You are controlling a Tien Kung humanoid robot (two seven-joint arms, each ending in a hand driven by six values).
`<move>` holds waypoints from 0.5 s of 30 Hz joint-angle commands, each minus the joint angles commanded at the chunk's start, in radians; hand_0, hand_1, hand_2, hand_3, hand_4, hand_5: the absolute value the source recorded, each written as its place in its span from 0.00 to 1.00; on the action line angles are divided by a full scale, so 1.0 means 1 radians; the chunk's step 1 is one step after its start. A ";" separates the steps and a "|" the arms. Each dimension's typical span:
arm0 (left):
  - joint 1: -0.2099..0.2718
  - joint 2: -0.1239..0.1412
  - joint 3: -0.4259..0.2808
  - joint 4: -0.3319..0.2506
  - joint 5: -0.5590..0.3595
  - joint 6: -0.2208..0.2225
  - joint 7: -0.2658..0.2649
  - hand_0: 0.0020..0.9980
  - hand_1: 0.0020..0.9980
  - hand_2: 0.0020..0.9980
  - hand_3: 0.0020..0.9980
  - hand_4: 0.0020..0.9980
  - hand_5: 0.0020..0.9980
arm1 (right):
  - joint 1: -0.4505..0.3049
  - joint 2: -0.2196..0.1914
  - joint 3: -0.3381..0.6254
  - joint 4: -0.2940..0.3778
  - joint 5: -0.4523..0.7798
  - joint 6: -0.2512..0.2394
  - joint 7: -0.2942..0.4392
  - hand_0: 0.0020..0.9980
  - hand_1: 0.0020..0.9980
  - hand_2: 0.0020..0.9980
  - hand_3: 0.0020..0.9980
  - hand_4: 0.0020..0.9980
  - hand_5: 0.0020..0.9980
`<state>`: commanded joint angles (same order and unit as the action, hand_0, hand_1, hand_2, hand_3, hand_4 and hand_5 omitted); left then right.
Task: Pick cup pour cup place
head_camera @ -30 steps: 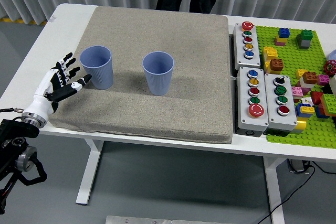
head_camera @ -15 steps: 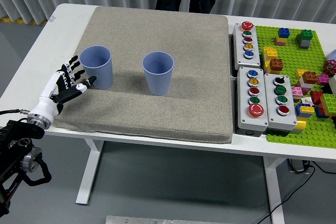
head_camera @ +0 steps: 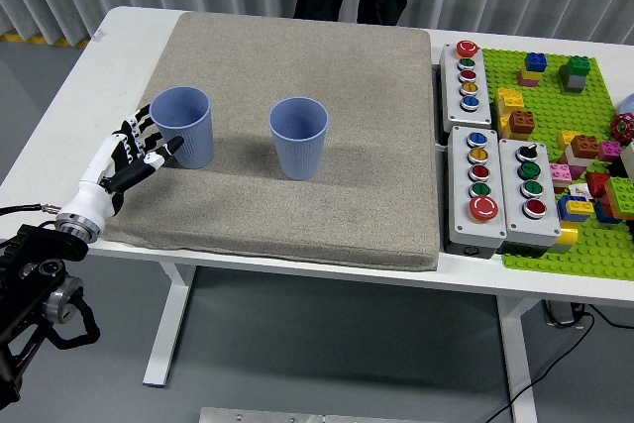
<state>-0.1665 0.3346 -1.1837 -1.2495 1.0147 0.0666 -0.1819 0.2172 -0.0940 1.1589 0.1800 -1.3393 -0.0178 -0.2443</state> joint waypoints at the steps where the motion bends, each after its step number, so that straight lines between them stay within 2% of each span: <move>1: -0.001 0.000 0.000 0.000 0.001 0.000 0.000 0.94 0.91 1.00 1.00 0.96 0.40 | 0.000 0.000 0.000 0.000 0.000 0.000 0.000 0.69 0.65 0.57 0.58 0.00 0.04; 15: -0.058 -0.031 0.036 0.067 -0.019 0.009 -0.007 0.94 0.91 1.00 1.00 0.92 0.36 | 0.003 0.000 -0.002 0.000 0.008 -0.001 0.000 0.69 0.65 0.57 0.58 0.00 0.03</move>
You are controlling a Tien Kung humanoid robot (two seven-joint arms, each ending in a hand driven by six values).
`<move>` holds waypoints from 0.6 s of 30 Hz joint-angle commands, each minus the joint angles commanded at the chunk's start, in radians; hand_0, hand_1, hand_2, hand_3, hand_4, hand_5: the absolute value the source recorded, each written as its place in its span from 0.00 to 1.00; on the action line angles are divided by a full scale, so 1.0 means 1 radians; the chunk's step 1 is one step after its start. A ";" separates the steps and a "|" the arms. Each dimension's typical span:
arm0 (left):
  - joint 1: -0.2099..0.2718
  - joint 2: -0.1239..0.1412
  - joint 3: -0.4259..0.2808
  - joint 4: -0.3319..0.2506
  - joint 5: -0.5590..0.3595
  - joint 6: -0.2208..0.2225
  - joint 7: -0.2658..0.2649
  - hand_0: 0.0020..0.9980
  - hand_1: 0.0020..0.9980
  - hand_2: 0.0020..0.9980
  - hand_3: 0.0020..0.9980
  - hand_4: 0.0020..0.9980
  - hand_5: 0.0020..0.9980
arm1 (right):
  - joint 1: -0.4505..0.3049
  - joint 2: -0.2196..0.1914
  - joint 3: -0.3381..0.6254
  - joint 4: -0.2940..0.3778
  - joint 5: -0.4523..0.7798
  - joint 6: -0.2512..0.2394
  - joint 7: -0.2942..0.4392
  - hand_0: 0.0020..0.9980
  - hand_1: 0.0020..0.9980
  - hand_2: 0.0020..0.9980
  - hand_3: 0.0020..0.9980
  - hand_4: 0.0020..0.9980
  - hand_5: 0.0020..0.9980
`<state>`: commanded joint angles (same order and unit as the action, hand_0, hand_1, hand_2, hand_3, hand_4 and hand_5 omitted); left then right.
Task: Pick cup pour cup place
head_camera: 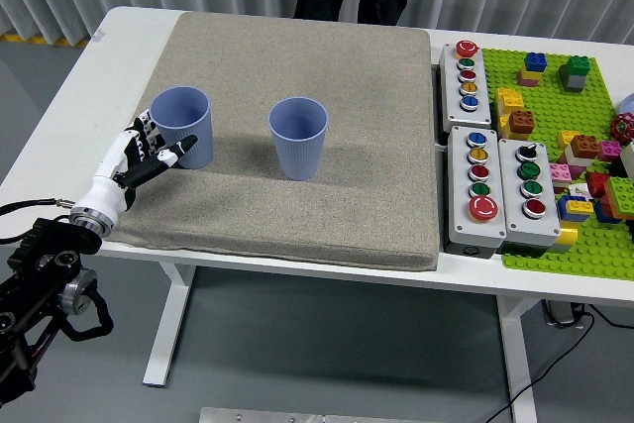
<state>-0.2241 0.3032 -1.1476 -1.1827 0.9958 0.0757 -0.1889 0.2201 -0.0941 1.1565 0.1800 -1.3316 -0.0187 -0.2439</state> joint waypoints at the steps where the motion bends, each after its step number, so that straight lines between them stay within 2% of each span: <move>1: -0.002 -0.003 0.001 0.003 0.002 0.000 0.000 0.94 0.91 1.00 1.00 0.92 0.36 | 0.000 0.000 0.000 0.000 0.000 0.000 0.000 0.69 0.65 0.57 0.58 0.00 0.03; 18: -0.023 -0.023 0.003 0.030 0.009 0.008 0.000 0.95 0.91 1.00 1.00 0.92 0.36 | 0.002 0.000 0.001 0.000 -0.003 0.000 0.000 0.69 0.65 0.57 0.58 0.00 0.03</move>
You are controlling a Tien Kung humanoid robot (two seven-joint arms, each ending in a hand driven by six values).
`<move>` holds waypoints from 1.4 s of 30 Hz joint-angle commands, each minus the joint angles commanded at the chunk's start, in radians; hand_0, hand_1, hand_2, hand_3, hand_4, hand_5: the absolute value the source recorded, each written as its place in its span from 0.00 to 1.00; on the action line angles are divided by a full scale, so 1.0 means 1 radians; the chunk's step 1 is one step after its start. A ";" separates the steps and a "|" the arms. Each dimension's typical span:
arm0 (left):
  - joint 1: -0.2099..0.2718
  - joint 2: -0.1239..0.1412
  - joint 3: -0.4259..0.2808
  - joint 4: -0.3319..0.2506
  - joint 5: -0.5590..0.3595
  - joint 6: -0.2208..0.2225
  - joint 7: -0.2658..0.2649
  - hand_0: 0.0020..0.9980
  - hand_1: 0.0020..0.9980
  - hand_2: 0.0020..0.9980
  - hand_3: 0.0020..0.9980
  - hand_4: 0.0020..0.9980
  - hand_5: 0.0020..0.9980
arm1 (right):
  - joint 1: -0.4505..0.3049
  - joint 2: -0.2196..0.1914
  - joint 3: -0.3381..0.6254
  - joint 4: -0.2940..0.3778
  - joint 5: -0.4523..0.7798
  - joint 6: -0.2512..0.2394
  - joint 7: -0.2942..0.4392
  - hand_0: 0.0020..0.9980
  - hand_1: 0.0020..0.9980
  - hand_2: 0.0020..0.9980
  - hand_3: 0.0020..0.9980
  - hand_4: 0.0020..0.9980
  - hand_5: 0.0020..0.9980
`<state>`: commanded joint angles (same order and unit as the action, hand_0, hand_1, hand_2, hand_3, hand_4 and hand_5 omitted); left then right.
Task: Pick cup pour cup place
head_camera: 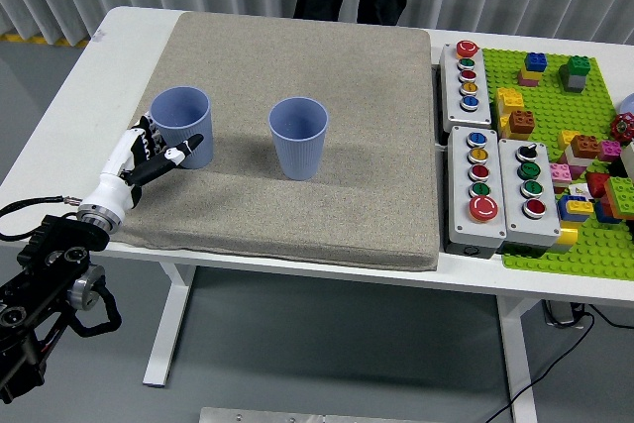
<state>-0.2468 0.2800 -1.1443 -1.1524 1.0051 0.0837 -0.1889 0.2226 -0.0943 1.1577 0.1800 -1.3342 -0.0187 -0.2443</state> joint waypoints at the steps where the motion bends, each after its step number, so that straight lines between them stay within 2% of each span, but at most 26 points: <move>1: -0.001 -0.001 0.001 0.003 0.000 0.000 0.000 0.95 0.91 1.00 1.00 0.92 0.36 | -0.001 0.000 0.000 0.000 -0.001 0.000 0.000 0.69 0.65 0.57 0.58 0.00 0.03; 8: -0.009 -0.011 0.003 0.021 -0.001 0.002 0.000 0.95 0.91 1.00 1.00 0.92 0.36 | -0.004 0.002 0.002 0.000 -0.005 0.001 -0.001 0.69 0.65 0.57 0.58 0.00 0.03; 16: -0.007 0.002 0.006 0.015 -0.013 0.002 0.000 0.95 0.91 1.00 1.00 0.92 0.36 | -0.006 0.002 0.008 0.000 -0.014 0.002 -0.001 0.69 0.65 0.57 0.58 0.00 0.03; 27: -0.010 -0.002 0.007 0.022 -0.008 0.003 0.001 0.95 0.91 1.00 1.00 0.91 0.36 | -0.007 0.001 0.012 0.000 -0.021 0.003 -0.002 0.69 0.65 0.57 0.58 0.00 0.03; 42: -0.043 -0.014 0.016 0.037 -0.006 0.006 0.001 0.95 0.91 1.00 1.00 0.90 0.35 | 0.005 -0.003 0.008 0.000 -0.016 0.004 -0.001 0.69 0.65 0.57 0.58 0.00 0.03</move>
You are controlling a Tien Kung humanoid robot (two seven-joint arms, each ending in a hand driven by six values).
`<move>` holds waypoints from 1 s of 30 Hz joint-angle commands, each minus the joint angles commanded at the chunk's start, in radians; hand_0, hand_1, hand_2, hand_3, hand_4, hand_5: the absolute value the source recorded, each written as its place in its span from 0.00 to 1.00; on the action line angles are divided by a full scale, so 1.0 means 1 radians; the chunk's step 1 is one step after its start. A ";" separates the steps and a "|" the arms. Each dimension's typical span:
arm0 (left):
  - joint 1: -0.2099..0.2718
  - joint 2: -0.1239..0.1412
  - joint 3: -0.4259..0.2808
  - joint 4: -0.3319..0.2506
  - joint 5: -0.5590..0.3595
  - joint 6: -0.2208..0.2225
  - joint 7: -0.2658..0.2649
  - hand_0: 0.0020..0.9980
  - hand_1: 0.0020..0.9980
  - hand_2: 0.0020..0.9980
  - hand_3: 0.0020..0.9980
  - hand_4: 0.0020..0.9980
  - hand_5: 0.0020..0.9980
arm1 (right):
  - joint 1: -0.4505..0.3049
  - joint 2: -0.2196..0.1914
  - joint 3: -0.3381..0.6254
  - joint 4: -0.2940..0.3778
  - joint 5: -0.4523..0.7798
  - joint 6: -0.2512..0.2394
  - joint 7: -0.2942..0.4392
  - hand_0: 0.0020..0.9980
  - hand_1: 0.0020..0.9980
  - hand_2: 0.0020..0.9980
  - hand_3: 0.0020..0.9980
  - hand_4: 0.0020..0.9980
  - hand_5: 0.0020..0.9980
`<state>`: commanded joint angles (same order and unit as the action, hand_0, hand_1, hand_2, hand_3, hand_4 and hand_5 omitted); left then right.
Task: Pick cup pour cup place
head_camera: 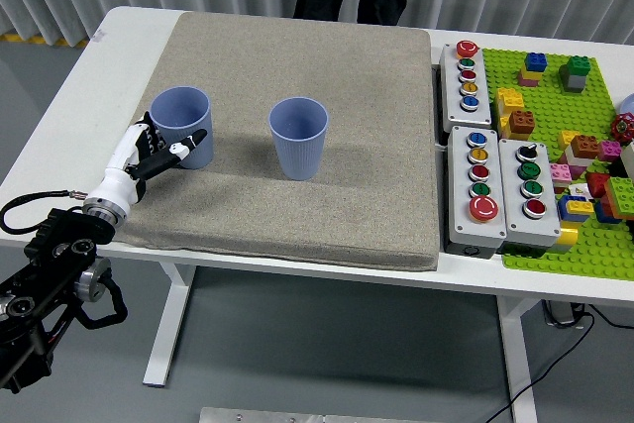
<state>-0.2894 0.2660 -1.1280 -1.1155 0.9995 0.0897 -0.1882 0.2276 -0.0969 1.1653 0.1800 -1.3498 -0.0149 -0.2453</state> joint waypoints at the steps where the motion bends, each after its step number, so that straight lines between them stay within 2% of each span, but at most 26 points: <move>1: -0.001 -0.002 0.001 0.001 0.002 0.000 0.000 0.95 0.91 1.00 1.00 0.90 0.35 | 0.000 0.000 0.000 0.000 0.000 0.000 0.000 0.69 0.65 0.57 0.58 0.00 0.03; 14: -0.003 -0.013 0.007 0.018 -0.003 0.002 -0.002 0.95 0.91 1.00 1.00 0.90 0.35 | 0.002 0.001 0.004 0.000 -0.003 0.000 0.000 0.69 0.65 0.57 0.58 0.00 0.03; 20: -0.019 -0.018 0.012 0.025 0.000 0.003 -0.002 0.95 0.91 1.00 1.00 0.90 0.34 | 0.005 0.000 0.003 0.000 -0.002 0.000 0.000 0.69 0.65 0.57 0.58 0.00 0.03; 30: -0.022 -0.015 0.016 0.036 -0.011 0.002 -0.002 0.95 0.91 1.00 1.00 0.90 0.35 | 0.006 0.001 0.004 0.000 -0.003 -0.001 0.000 0.68 0.65 0.57 0.58 0.00 0.03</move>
<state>-0.3110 0.2512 -1.1117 -1.0793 0.9887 0.0919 -0.1903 0.2335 -0.0962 1.1696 0.1800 -1.3526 -0.0155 -0.2455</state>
